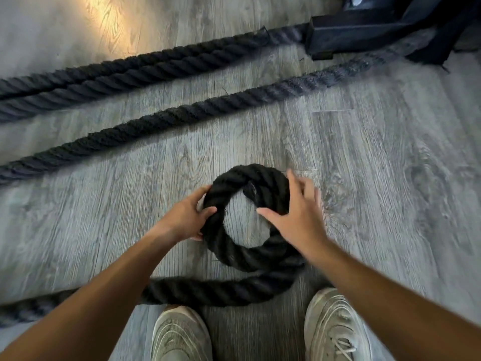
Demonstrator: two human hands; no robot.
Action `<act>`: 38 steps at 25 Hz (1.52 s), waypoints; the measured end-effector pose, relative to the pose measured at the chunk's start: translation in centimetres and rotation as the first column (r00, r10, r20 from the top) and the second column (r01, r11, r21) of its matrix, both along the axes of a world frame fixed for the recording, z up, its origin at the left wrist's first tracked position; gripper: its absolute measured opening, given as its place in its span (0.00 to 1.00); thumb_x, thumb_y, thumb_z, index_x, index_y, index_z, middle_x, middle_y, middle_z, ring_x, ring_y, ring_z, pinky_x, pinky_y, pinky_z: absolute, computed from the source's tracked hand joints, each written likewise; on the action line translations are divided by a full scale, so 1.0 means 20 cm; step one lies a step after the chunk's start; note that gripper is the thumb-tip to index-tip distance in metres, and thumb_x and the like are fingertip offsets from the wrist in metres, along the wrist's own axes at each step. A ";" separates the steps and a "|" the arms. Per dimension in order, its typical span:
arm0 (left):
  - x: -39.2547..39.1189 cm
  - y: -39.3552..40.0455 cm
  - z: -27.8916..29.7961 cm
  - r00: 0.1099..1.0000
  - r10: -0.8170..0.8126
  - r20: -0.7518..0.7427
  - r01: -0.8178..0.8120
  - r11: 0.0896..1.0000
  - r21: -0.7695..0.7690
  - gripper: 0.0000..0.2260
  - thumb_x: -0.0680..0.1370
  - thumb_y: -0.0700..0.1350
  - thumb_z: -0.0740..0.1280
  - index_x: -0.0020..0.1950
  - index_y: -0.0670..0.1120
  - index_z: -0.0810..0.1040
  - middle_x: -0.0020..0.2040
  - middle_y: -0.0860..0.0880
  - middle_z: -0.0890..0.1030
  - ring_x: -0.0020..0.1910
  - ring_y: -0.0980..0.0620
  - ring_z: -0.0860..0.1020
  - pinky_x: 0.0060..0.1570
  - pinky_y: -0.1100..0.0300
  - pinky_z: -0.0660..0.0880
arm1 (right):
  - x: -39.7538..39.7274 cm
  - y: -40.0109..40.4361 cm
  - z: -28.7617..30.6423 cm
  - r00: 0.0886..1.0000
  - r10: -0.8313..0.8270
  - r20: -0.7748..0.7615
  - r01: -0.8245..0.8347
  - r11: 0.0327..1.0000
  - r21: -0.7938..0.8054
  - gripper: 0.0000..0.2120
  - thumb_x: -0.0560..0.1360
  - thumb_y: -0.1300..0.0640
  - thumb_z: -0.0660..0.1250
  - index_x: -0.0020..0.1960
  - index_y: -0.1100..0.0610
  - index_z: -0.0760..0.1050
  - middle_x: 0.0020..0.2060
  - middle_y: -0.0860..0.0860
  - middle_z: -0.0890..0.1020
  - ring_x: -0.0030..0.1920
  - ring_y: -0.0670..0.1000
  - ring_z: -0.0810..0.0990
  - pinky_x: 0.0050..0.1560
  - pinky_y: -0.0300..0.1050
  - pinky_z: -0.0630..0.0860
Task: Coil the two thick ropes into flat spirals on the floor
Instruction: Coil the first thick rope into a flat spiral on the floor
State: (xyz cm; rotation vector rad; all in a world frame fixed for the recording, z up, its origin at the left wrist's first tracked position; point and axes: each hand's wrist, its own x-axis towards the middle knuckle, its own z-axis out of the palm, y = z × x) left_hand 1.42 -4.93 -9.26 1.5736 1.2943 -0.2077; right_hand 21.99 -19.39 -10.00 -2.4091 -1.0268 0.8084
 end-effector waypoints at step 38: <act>0.40 0.02 -0.01 0.725 -0.444 -0.527 0.669 0.636 0.384 0.36 0.80 0.67 0.56 0.82 0.62 0.40 0.78 0.35 0.60 0.69 0.31 0.68 0.65 0.39 0.72 | -0.13 -0.20 -0.06 0.958 -0.287 -0.002 0.284 0.949 -0.140 0.56 0.67 0.37 0.73 0.81 0.45 0.39 0.69 0.57 0.57 0.70 0.62 0.58 0.70 0.64 0.64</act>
